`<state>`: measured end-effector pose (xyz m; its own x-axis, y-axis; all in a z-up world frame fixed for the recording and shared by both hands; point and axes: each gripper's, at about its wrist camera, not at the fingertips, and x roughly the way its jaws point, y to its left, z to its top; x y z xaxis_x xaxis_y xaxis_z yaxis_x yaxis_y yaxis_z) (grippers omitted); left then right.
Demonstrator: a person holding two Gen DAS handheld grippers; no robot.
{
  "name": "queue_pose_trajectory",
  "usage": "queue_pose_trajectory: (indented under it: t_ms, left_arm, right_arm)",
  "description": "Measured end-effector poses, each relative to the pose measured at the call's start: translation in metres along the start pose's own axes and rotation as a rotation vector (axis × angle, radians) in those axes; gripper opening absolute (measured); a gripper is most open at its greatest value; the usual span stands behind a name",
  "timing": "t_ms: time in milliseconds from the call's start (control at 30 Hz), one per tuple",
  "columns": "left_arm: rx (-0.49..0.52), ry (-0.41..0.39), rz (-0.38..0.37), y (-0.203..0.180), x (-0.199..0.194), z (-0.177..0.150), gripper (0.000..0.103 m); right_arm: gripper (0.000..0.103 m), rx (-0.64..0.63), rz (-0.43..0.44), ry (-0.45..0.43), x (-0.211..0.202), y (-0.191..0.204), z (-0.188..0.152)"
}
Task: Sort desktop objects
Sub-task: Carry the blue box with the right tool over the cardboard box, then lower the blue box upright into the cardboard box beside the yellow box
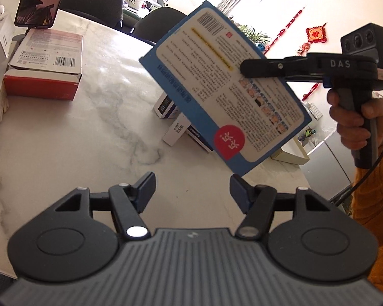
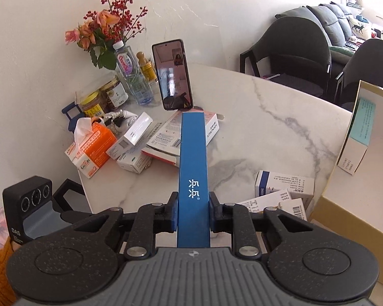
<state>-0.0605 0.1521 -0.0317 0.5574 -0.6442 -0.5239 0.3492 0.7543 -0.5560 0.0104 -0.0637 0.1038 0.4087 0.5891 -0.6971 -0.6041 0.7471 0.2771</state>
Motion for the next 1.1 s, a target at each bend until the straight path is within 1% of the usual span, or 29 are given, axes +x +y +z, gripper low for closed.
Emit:
queue_pose_trajectory:
  t_ms: [267,400,600,767,967,1100]
  left_arm:
    - [-0.007,-0.004,-0.005,0.000,0.005,0.002,0.065]
    - [-0.006,-0.007,-0.017,-0.001,0.006,0.003,0.065]
    - [-0.009,-0.013,-0.006,0.005,0.008,0.006,0.065]
    - [-0.020,-0.013,-0.010,0.011,0.011,0.007,0.065]
    - [-0.041,-0.014,-0.009,0.019,0.014,0.010,0.065]
    - [-0.051,-0.026,0.003,0.024,0.017,0.015,0.065]
  right_arm:
    - [0.024,0.070,-0.041,-0.147,-0.045,-0.029,0.024]
    - [0.024,0.099,-0.092,-0.198,-0.062,-0.047,0.031]
    - [0.024,0.158,-0.188,-0.259,-0.079,-0.080,0.038]
    - [0.024,0.216,-0.284,-0.268,-0.080,-0.113,0.041]
    - [0.024,0.302,-0.334,-0.280,-0.081,-0.154,0.039]
    - [0.024,0.331,-0.417,-0.291,-0.075,-0.177,0.041]
